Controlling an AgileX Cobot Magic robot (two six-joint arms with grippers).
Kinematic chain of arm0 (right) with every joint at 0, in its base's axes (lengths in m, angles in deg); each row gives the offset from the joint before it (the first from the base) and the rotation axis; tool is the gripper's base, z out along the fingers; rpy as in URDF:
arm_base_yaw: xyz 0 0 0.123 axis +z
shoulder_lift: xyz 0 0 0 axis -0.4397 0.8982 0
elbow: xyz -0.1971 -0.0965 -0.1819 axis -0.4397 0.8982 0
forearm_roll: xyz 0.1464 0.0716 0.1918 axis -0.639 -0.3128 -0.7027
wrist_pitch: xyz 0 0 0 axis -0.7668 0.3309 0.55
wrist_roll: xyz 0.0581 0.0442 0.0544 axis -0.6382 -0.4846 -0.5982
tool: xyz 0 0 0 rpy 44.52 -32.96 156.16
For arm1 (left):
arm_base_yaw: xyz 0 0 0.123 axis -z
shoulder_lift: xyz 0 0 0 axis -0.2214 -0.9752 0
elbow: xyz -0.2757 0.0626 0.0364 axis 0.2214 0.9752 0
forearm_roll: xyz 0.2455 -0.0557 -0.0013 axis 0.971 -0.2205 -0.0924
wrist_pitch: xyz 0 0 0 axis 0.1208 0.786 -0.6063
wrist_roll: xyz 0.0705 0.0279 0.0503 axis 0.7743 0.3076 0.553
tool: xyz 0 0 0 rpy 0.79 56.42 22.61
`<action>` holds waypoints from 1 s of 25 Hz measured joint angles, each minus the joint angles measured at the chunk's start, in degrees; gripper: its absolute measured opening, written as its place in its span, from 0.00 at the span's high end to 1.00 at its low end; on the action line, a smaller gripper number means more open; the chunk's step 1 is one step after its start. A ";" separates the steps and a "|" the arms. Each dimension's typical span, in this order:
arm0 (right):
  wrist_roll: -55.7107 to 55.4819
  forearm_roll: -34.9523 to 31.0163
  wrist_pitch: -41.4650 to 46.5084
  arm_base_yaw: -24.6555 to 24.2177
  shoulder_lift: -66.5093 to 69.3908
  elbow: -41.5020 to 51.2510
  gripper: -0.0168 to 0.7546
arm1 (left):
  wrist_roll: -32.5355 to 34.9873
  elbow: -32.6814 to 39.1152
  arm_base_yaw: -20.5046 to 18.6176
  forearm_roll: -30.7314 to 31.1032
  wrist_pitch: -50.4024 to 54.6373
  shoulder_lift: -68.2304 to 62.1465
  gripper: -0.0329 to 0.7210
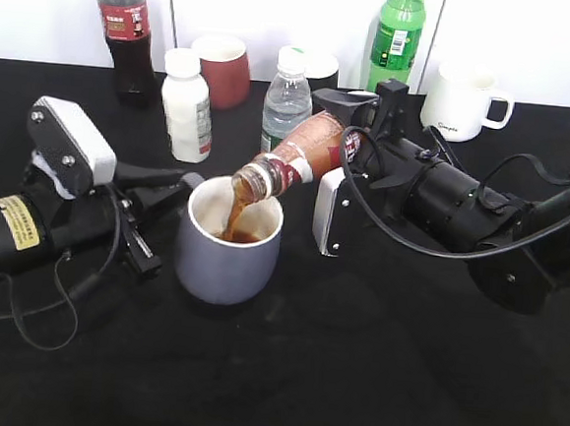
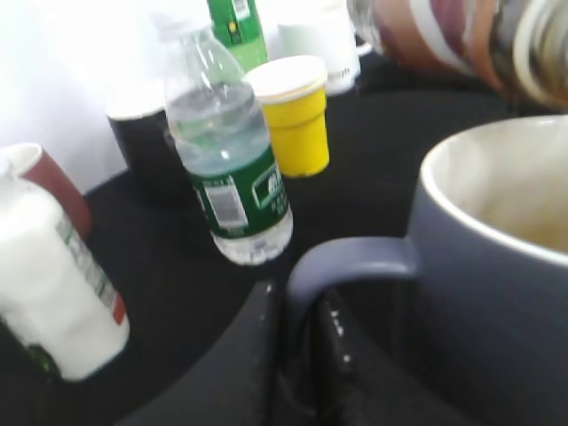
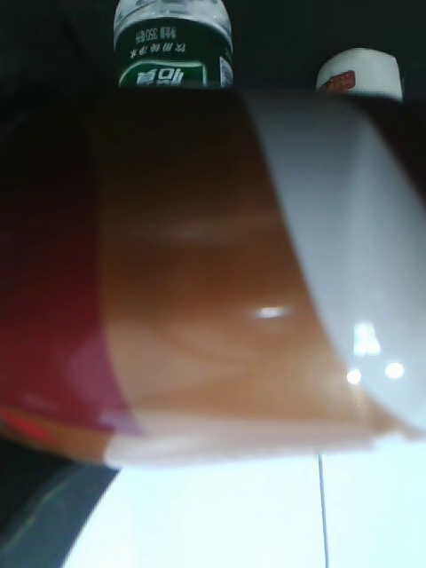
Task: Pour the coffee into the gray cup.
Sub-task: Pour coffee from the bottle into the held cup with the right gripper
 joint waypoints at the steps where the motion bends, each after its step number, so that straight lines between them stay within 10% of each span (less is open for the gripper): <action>1: 0.11 0.05 0.00 0.00 0.00 0.00 0.32 | 0.00 0.00 0.00 0.06 -0.55 0.00 0.85; 25: 0.77 0.15 -0.18 0.00 -0.05 -0.30 0.32 | 0.00 0.00 0.00 0.45 1.71 0.00 0.83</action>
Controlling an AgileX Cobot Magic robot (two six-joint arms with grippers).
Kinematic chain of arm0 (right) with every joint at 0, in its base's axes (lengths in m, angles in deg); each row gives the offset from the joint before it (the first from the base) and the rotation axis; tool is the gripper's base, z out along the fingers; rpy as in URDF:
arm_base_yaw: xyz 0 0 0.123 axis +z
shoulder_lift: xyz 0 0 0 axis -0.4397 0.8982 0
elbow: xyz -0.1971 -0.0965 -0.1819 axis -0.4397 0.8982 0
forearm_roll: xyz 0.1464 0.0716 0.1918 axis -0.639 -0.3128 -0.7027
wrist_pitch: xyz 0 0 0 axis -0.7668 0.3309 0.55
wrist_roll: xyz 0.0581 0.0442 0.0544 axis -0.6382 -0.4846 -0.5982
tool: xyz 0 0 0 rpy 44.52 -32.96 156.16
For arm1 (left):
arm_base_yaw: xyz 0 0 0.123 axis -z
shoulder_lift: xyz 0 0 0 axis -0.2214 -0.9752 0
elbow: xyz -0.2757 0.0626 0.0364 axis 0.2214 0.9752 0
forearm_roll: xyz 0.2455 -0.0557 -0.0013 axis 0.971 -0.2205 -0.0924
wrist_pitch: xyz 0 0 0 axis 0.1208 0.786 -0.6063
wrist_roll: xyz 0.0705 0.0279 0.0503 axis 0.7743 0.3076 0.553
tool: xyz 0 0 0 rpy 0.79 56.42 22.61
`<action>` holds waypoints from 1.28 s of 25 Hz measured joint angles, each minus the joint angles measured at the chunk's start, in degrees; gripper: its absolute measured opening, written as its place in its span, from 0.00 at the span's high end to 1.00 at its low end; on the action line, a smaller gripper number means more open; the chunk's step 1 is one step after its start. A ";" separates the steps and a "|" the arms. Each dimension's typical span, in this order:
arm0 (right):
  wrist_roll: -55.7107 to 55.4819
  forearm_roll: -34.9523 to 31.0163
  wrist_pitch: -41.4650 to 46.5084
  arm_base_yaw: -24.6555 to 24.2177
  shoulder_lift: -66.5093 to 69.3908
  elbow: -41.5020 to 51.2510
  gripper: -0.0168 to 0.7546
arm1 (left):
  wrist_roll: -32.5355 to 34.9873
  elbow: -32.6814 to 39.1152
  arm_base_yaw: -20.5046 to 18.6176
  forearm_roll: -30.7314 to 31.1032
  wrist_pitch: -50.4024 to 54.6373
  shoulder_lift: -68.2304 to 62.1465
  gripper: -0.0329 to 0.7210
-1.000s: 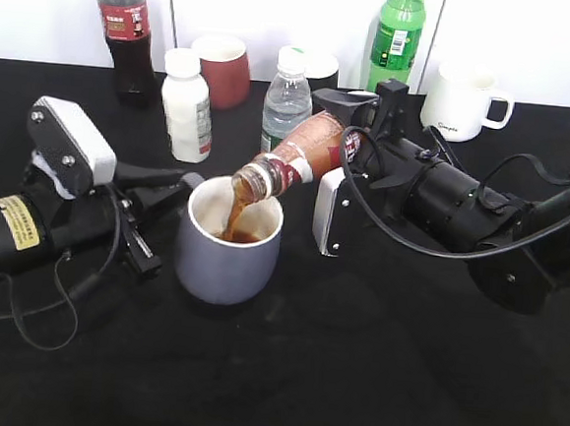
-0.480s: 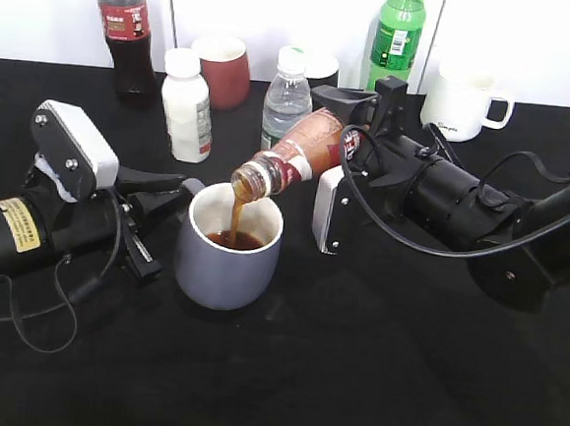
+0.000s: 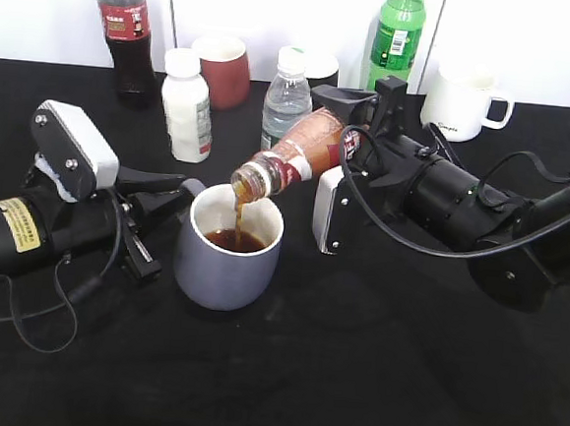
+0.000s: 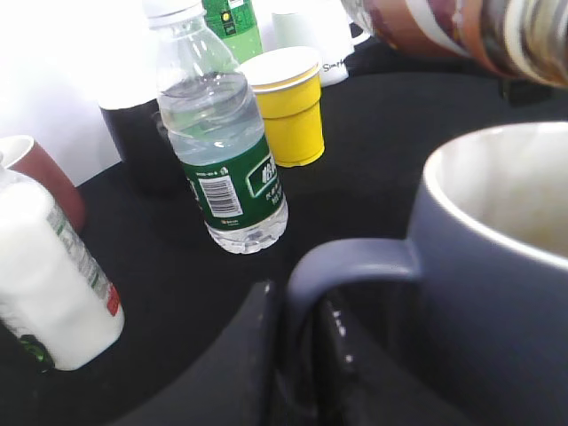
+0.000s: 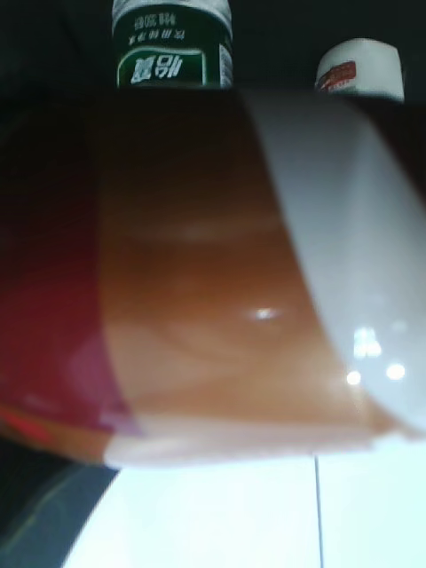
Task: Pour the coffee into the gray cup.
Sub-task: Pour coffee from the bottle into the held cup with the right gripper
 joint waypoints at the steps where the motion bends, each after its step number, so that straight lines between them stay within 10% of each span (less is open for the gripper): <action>1: 0.44 0.12 0.00 0.00 0.00 0.00 0.32 | 0.00 0.00 0.00 0.00 0.00 0.00 0.83; 32: 3.38 0.30 -0.27 0.00 0.00 0.00 0.32 | 0.06 0.00 0.00 -0.66 -0.01 0.00 0.83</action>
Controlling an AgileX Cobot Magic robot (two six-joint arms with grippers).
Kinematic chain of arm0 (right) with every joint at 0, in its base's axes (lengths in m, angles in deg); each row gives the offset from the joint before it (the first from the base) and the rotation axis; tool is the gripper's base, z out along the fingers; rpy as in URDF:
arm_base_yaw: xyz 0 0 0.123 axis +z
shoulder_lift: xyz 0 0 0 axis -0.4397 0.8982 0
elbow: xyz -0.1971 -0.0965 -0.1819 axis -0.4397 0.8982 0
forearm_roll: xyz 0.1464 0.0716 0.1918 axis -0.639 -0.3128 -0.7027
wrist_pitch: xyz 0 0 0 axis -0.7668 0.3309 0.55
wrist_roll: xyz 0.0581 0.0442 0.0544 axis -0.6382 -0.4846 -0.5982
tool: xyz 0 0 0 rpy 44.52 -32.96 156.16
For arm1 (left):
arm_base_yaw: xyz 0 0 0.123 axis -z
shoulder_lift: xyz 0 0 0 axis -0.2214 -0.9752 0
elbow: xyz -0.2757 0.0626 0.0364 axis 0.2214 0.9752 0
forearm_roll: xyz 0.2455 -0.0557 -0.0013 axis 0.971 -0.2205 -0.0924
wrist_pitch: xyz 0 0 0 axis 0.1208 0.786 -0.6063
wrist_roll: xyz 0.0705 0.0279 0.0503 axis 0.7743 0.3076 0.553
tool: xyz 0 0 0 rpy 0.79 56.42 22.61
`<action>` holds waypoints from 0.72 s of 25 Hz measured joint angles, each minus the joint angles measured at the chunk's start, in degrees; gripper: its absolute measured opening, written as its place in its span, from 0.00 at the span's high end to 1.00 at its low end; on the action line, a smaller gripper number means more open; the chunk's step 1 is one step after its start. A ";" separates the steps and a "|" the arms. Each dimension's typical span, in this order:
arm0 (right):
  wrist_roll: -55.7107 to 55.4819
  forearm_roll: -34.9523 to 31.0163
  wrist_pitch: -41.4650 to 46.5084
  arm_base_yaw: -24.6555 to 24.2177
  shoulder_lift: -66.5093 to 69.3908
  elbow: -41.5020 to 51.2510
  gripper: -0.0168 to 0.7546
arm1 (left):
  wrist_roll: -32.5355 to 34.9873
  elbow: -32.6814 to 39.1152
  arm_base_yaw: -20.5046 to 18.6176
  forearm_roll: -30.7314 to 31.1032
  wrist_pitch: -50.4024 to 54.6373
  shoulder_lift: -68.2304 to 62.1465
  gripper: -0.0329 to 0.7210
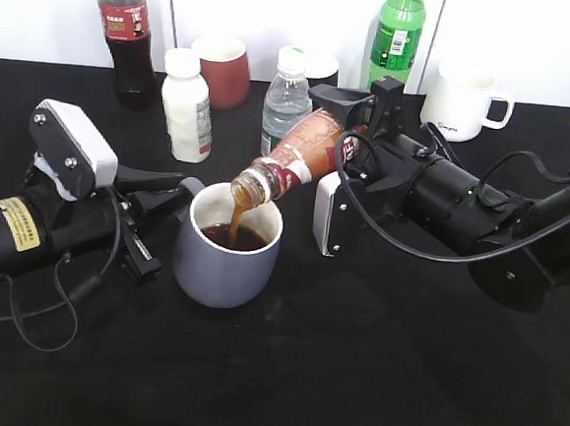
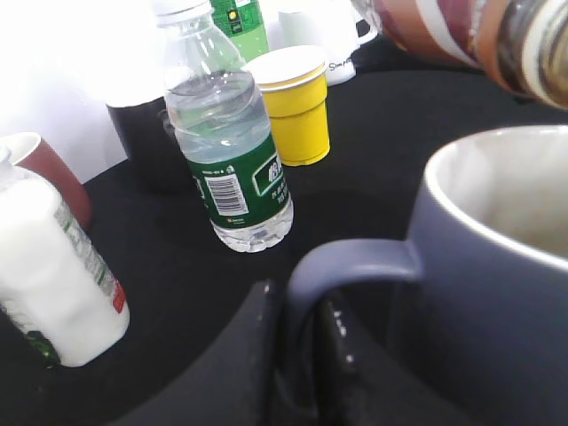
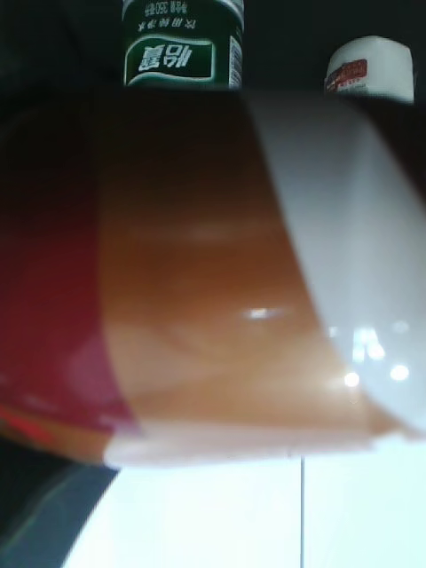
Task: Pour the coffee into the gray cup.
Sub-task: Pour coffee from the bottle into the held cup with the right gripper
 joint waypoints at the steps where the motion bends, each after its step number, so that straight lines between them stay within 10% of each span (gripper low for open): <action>1: 0.00 0.00 0.00 0.00 0.00 0.00 0.32 | 0.00 0.00 0.00 0.00 0.00 0.00 0.83; 18: 1.42 0.00 0.00 0.00 0.00 0.00 0.32 | 0.05 0.00 0.00 0.00 0.22 0.00 0.83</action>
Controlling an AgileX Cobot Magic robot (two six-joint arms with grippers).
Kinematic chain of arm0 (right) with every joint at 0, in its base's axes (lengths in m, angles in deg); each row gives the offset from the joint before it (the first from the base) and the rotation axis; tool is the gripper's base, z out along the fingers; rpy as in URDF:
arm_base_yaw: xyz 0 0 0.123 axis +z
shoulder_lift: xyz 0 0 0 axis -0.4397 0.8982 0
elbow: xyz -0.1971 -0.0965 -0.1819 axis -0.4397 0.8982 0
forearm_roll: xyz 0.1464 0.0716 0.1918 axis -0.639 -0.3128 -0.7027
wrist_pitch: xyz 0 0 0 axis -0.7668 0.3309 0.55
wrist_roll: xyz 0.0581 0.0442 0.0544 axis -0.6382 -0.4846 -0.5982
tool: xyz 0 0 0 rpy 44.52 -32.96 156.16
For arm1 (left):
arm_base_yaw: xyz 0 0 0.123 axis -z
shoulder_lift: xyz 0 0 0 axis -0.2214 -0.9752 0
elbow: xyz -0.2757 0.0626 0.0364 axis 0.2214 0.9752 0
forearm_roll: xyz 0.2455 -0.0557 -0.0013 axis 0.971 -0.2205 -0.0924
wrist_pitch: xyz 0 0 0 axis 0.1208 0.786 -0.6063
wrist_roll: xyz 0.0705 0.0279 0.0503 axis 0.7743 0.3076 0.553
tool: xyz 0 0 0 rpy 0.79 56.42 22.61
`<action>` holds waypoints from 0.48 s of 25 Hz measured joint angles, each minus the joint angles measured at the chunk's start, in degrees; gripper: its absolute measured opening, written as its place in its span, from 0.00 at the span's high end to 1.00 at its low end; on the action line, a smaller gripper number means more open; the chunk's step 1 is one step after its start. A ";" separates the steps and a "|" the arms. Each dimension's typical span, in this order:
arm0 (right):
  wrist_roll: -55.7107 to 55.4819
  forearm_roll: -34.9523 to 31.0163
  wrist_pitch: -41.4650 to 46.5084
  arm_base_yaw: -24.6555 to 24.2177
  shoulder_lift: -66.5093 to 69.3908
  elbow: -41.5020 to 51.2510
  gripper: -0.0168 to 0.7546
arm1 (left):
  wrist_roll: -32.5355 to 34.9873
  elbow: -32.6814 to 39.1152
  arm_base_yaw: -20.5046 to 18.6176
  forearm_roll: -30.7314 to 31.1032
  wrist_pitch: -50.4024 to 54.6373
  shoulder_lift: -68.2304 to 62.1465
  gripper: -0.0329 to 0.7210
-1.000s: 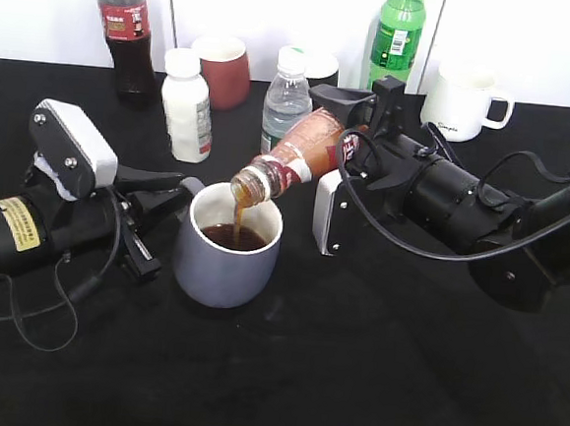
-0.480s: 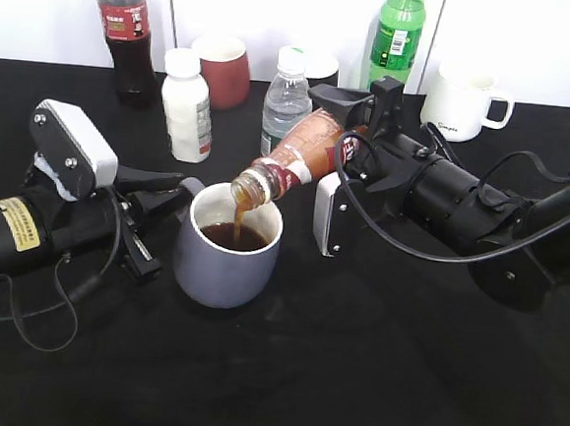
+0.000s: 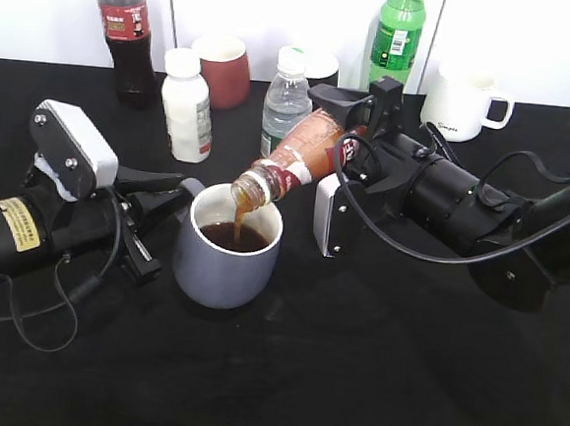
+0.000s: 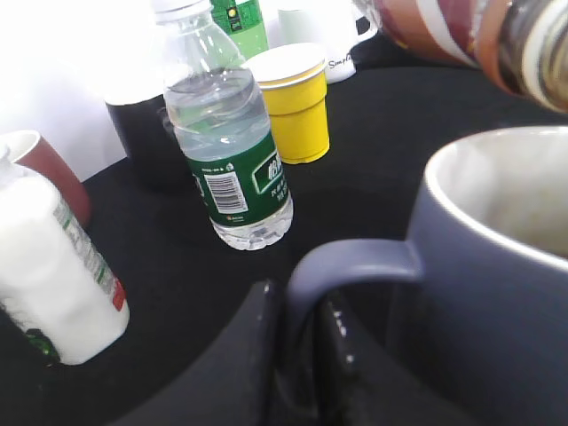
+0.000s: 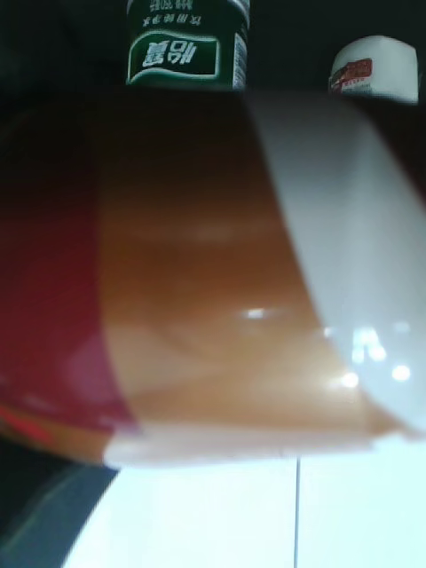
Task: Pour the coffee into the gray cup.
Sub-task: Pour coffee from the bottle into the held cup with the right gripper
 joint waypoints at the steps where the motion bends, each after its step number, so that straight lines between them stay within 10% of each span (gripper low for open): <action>1: 0.05 0.00 0.00 0.00 0.00 0.00 0.32 | 0.00 0.00 0.00 0.00 0.00 0.00 0.83; 12: 1.83 0.00 -0.77 0.00 0.00 0.00 0.32 | 0.10 0.00 0.00 0.00 0.04 0.00 0.83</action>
